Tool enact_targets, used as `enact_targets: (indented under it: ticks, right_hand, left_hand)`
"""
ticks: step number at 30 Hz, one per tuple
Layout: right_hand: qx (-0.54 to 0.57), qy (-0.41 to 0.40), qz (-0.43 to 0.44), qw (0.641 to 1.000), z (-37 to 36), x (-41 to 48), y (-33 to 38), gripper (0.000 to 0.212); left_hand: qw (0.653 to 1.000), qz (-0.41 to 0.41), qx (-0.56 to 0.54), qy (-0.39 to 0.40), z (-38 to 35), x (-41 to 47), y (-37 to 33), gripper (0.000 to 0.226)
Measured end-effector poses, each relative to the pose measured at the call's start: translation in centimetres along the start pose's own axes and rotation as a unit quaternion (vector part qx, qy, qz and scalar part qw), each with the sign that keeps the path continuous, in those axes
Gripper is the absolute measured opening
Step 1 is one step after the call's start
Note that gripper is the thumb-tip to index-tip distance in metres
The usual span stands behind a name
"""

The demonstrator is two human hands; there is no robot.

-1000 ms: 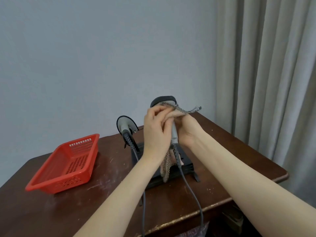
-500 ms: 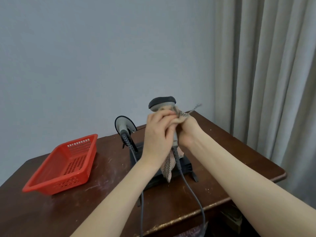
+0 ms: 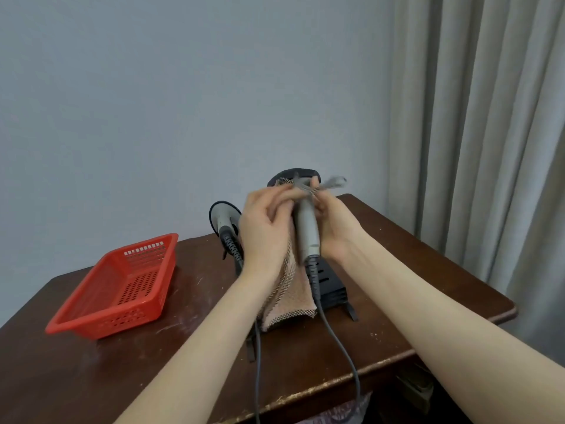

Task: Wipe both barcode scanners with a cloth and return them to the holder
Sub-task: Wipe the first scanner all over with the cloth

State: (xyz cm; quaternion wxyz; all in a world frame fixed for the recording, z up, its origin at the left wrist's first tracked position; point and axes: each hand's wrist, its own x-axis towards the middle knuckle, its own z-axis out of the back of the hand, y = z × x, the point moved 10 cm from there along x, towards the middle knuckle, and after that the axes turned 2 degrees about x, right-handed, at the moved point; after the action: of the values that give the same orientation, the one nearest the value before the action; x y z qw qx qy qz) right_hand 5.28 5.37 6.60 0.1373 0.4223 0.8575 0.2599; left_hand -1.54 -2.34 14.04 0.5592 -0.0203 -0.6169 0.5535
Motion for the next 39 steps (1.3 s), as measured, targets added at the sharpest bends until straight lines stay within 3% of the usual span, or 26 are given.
enact_targets:
  ticks: [5,7,10,12,16,19,23,27,31,36,39]
  right_hand:
    - [0.010,-0.001,0.004,1.000,0.9,0.3,0.4,0.034]
    - [0.009,-0.035,0.025,0.999,2.2,0.4,1.4,0.035]
    - [-0.019,-0.036,0.045,0.998,2.0,0.1,2.4,0.028]
    - [-0.028,-0.025,0.047,0.998,1.3,0.0,2.3,0.032]
    - [0.001,-0.016,0.026,1.000,0.6,-0.6,1.2,0.030]
    - [-0.013,-0.008,0.012,1.000,0.2,-0.8,0.5,0.032]
    - [-0.060,-0.053,0.009,0.997,1.0,-0.5,0.0,0.037]
    - [-0.148,-0.087,0.081,0.982,1.4,-0.8,1.5,0.044]
    - [-0.226,-0.118,0.133,0.958,1.5,-1.1,2.6,0.054]
    - [-0.175,-0.161,0.106,0.966,2.8,-1.1,1.9,0.052]
    - [-0.143,-0.141,0.088,0.976,2.8,-1.2,1.2,0.036]
  left_hand:
    - [0.996,-0.015,0.031,0.077,-2.1,-3.2,0.6,0.025]
    - [0.994,0.046,0.018,0.098,-1.5,-2.7,2.9,0.024]
    - [0.980,0.177,-0.088,0.017,0.8,-1.1,5.8,0.010]
    - [0.964,0.226,-0.136,-0.017,1.2,-0.2,6.3,0.013]
    - [0.930,0.298,-0.217,0.002,-0.5,0.7,7.0,0.010]
    - [0.945,0.271,-0.183,0.026,-1.5,1.5,6.6,0.011]
    - [0.973,0.210,-0.057,0.070,-2.2,1.5,4.7,0.058]
    - [0.990,0.065,0.111,0.063,-1.6,0.9,0.9,0.053]
    - [0.985,0.087,0.048,0.140,-3.3,-1.0,1.0,0.054]
    - [0.961,0.153,-0.015,0.229,-4.9,-2.5,3.3,0.070]
    - [0.959,0.184,-0.069,0.204,-4.5,-2.6,3.6,0.039]
